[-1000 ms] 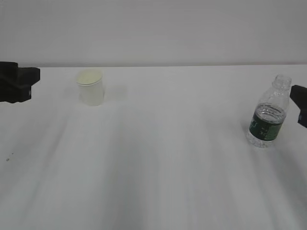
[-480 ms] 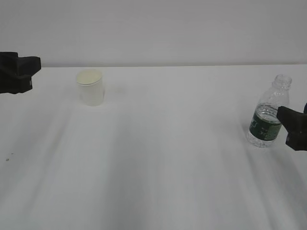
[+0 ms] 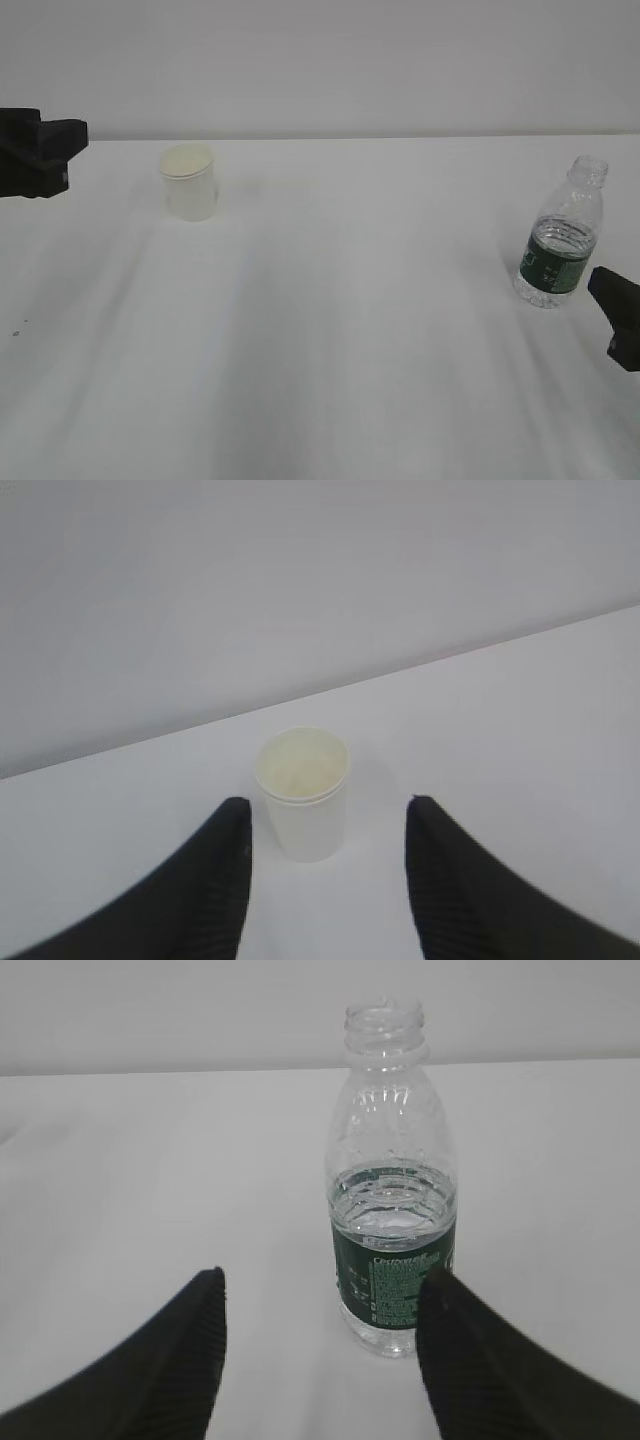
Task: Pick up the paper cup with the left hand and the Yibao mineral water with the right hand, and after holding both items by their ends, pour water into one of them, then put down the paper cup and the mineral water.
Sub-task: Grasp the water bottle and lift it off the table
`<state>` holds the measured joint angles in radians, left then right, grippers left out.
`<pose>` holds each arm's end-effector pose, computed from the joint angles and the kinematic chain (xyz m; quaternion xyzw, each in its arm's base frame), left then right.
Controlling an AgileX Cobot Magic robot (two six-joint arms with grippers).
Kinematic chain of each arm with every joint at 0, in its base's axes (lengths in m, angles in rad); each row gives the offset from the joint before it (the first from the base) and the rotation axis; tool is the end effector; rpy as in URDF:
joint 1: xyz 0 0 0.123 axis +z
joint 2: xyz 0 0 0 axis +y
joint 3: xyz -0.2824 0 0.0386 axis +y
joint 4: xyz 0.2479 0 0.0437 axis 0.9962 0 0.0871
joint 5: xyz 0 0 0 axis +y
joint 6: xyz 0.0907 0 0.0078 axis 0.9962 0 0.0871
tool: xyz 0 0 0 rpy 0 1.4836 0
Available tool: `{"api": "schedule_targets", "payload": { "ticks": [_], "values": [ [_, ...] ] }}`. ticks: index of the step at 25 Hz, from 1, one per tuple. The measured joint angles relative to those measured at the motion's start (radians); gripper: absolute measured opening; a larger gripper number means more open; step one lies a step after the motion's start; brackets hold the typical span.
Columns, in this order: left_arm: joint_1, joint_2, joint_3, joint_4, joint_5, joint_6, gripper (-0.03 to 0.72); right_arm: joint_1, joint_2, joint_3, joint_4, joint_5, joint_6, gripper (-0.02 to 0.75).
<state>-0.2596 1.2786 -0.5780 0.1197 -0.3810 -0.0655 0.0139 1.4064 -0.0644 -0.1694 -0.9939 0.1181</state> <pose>0.2519 -0.0711 0.2569 0.1329 0.7737 -0.0834 0.6138 0.1773 0.0153 0.1524 -0.0385 0.7933 0.0681 0.6038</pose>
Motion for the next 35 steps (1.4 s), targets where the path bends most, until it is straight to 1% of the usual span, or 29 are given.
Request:
{"api": "schedule_targets", "payload": {
  "ticks": [6, 11, 14, 18, 24, 30, 32, 35],
  "values": [
    [0.000, 0.000, 0.000, 0.000, 0.000, -0.002, 0.359, 0.000, 0.130, 0.007, 0.010, -0.133, -0.069, 0.459],
    [0.000, 0.000, 0.000, 0.000, 0.000, -0.002, 0.358, 0.000, 0.251, 0.007, 0.006, -0.138, -0.078, 0.459],
    [0.000, 0.000, 0.000, 0.000, 0.000, -0.002, 0.358, 0.000, 0.278, 0.005, 0.005, -0.138, -0.078, 0.459],
    [0.000, 0.000, 0.000, 0.001, 0.000, -0.002, 0.358, 0.000, 0.280, -0.004, 0.013, -0.142, -0.078, 0.459],
    [0.000, 0.000, 0.000, 0.001, 0.000, -0.004, 0.358, 0.000, 0.280, -0.045, 0.056, -0.148, -0.078, 0.459],
    [0.000, 0.000, 0.000, 0.001, 0.000, -0.004, 0.358, 0.000, 0.282, -0.083, 0.056, -0.150, -0.078, 0.461],
    [0.000, 0.000, 0.000, 0.001, 0.000, -0.004, 0.358, 0.000, 0.282, -0.085, 0.056, -0.152, -0.078, 0.482],
    [0.000, 0.000, 0.000, 0.001, 0.000, -0.004, 0.358, 0.000, 0.286, -0.085, 0.056, -0.152, -0.078, 0.563]
  ]
}}
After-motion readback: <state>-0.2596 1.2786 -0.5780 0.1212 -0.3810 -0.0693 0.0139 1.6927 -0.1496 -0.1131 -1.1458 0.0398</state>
